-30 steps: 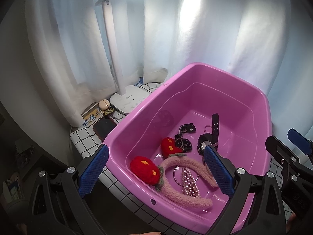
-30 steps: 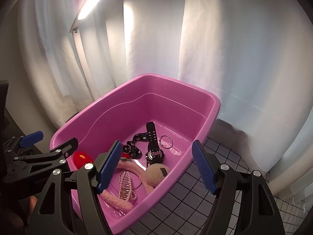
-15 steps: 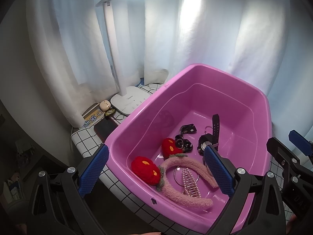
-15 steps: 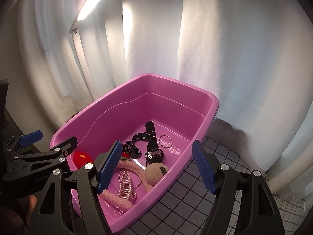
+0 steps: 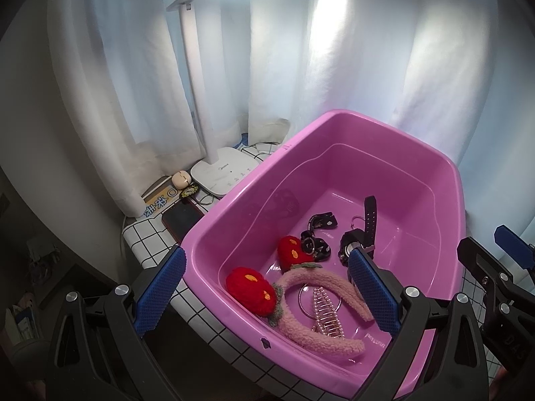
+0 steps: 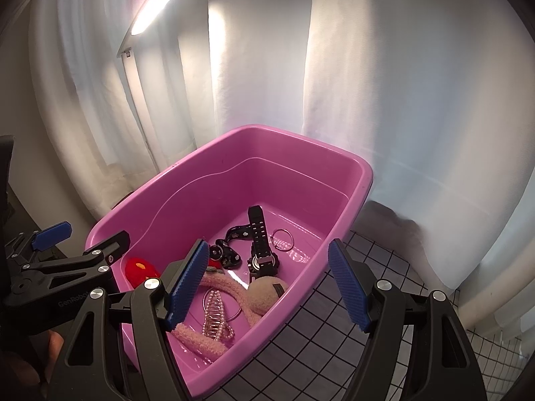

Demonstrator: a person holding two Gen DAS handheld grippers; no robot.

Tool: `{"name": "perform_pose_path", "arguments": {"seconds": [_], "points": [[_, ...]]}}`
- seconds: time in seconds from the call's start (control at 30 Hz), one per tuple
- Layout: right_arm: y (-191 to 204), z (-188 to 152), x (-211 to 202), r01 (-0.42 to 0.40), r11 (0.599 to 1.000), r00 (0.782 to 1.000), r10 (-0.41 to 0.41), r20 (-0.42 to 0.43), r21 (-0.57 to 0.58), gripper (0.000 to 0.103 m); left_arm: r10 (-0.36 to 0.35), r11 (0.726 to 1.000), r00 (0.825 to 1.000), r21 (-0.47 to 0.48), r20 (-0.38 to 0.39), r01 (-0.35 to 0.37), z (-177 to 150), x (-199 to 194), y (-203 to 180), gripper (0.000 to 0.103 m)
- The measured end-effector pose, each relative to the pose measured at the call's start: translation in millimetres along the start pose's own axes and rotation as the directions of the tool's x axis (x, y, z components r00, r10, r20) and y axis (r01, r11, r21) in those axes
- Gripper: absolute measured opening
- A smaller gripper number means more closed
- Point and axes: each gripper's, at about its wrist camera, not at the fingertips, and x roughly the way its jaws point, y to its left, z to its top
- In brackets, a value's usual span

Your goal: Organize jewelry

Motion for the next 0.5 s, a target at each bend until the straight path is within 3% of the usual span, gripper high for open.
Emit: {"name": "perform_pose_path", "arguments": {"seconds": [0.5], "points": [[-0.4,-0.5,0.0,-0.003,1.000,1.000,0.003,0.000,-0.001,0.071,0.001,1.000,1.000,-0.012,0.010,0.000,1.1,-4.6,0.9,0.096]]}}
